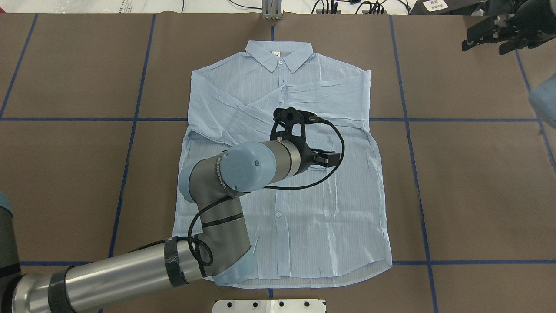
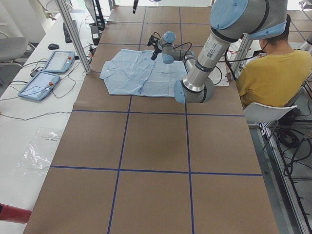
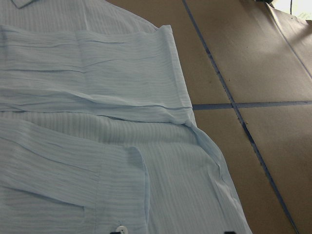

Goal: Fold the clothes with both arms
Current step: 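Release the sleeve and withdraw the left gripper while the right arm approaches, then lower both grippers to the shirt hem corners nearest the robot, then grasp the hem corners with both grippers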

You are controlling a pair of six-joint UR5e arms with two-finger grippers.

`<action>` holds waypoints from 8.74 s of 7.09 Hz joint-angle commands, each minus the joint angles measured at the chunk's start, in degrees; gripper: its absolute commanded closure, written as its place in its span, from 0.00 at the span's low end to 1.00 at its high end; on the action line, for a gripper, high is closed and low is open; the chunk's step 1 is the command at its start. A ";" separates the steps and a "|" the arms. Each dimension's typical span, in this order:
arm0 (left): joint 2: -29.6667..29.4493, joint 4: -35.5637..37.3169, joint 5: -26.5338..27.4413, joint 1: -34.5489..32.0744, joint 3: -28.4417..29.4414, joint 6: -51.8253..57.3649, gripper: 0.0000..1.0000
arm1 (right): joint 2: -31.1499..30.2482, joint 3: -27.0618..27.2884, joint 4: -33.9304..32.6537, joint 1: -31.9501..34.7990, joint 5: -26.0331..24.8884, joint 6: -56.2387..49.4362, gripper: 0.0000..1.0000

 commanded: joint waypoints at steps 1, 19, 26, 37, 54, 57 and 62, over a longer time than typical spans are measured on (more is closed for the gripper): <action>11.39 5.95 -8.90 -5.39 -13.50 8.85 0.00 | -0.25 7.80 -0.08 -15.02 -14.42 17.91 0.00; 39.43 22.30 2.12 15.94 -34.87 -17.12 0.19 | -8.34 18.12 -0.26 -46.30 -42.88 42.08 0.00; 39.51 22.38 2.03 15.15 -34.94 -16.94 0.92 | -8.34 17.77 -0.26 -46.57 -43.23 42.17 0.00; 38.81 21.86 7.57 16.03 -36.00 -17.03 1.00 | -24.25 17.77 8.71 -68.52 -59.39 52.95 0.46; 38.90 21.86 7.84 16.11 -36.88 -17.03 1.00 | -21.96 16.71 4.58 -71.09 -62.13 54.21 1.00; 38.81 21.86 7.75 16.11 -36.88 -17.03 1.00 | -22.05 16.27 4.40 -71.26 -62.13 54.30 1.00; 39.42 27.87 1.80 16.03 -51.49 -16.77 1.00 | -26.01 40.96 -16.51 -70.91 -49.88 54.12 1.00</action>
